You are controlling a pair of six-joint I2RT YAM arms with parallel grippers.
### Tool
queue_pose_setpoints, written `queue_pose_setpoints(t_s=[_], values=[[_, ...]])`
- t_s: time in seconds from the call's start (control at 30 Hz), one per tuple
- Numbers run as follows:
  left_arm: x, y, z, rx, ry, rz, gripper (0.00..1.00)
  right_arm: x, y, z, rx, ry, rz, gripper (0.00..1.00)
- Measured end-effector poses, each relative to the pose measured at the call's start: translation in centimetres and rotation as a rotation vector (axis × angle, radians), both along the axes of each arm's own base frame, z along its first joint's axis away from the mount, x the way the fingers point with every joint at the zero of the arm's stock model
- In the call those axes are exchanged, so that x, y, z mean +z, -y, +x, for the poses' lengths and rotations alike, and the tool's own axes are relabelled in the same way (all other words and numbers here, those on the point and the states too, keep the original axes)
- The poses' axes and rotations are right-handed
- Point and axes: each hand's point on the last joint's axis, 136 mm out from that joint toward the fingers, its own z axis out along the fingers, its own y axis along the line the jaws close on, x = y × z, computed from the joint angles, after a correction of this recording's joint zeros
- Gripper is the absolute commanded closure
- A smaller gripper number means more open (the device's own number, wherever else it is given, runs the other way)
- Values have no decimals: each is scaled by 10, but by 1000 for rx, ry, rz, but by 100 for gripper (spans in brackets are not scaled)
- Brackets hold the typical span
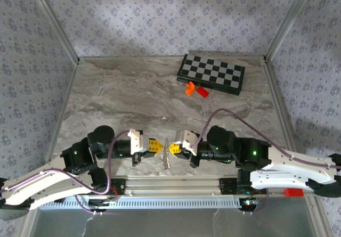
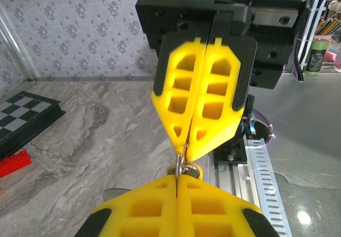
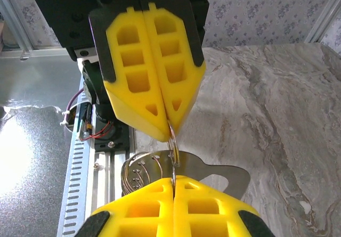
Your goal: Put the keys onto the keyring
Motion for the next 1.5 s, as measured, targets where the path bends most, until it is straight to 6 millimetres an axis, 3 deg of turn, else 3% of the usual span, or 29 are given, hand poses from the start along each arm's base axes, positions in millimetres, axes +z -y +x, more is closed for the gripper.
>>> queue_pose_setpoints(t_s=[1.5], values=[[-6, -1, 2, 11, -1, 9, 100, -3, 0, 3, -27, -17, 10, 100]])
